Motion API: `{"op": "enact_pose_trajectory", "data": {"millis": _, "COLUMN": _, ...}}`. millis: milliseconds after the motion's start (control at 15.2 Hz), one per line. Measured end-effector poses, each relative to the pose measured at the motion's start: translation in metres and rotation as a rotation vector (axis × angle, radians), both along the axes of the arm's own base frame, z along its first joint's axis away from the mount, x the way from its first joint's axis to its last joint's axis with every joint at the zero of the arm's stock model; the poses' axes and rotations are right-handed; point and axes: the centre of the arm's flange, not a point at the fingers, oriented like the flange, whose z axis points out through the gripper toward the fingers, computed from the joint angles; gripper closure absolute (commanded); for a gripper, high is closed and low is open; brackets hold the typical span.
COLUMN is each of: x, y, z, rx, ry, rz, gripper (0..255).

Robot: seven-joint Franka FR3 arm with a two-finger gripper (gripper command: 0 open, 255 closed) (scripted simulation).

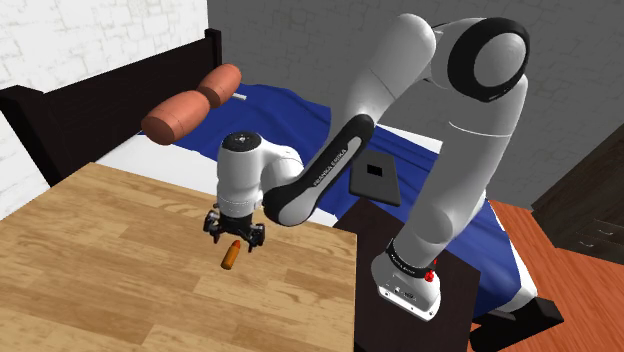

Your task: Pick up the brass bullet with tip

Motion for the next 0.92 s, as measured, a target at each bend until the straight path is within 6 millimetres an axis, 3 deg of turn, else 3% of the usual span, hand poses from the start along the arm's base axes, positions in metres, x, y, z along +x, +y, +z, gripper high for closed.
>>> {"op": "enact_pose_trajectory", "data": {"millis": 528, "x": 0.002, "y": 0.005, "z": -0.045, "rx": 0.001, "ry": -0.003, "rz": -0.02, "gripper": 0}}
{"op": "enact_pose_trajectory", "data": {"millis": 594, "x": 0.002, "y": 0.005, "z": -0.047, "rx": 0.001, "ry": -0.003, "rz": -0.02, "gripper": 255}}
{"op": "enact_pose_trajectory", "data": {"millis": 924, "x": 0.002, "y": 0.005, "z": -0.049, "rx": 0.001, "ry": -0.004, "rz": -0.02, "gripper": 255}}
